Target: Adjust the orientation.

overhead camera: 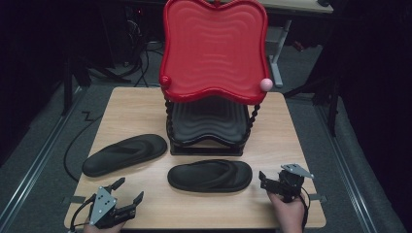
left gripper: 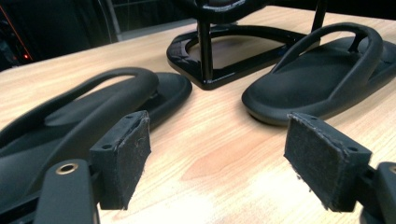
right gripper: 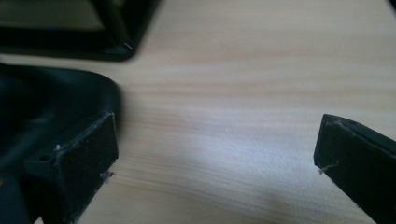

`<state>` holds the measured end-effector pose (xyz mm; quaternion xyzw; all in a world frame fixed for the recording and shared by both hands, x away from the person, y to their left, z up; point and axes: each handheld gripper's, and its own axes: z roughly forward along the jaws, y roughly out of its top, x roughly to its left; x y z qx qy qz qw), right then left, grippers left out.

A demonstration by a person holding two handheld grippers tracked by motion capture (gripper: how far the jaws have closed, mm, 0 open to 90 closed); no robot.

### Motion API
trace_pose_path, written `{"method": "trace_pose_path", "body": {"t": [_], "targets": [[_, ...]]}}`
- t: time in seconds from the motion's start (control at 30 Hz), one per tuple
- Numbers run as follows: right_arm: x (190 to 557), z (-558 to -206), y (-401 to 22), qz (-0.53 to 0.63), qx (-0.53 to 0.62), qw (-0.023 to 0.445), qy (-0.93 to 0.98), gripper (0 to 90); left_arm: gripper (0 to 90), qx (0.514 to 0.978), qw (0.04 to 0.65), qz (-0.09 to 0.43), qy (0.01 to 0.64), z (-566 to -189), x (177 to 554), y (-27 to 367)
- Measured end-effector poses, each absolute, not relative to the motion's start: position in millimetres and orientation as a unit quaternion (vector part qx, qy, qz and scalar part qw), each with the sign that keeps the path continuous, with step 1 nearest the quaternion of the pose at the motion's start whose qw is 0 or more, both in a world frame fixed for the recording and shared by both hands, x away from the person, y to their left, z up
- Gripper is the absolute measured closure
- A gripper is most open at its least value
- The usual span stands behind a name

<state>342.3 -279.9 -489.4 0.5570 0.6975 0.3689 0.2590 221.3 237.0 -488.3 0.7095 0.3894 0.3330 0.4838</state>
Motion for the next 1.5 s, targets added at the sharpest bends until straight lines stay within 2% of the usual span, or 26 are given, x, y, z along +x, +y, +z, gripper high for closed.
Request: {"method": "trace_pose_path", "body": {"t": [0.13,0.6,0.8,1.0,1.3,1.5], "targets": [[337,-487,-278,0.377,0.545,0.266,0.700,0.0,23.9,0.710,0.485,0.338,0.383,-486,223,234],[320,-488,-294,0.409,0.534,0.240,0.700,0.0,25.1,0.705,0.502,0.311,0.392,-487,244,231],[320,-489,-293,0.413,0.524,0.240,0.705,0.0,25.5,0.701,0.506,0.315,0.390,-487,243,230],[318,-490,-294,0.409,0.509,0.241,0.719,0.0,25.5,0.716,0.490,0.316,0.384,-489,242,226],[305,-493,-291,0.412,0.479,0.227,0.741,1.6,25.5,0.708,0.487,0.322,0.397,-487,254,233],[305,-494,-297,0.423,0.495,0.221,0.726,4.0,26.5,0.699,0.476,0.332,0.417,-470,271,235]]}}
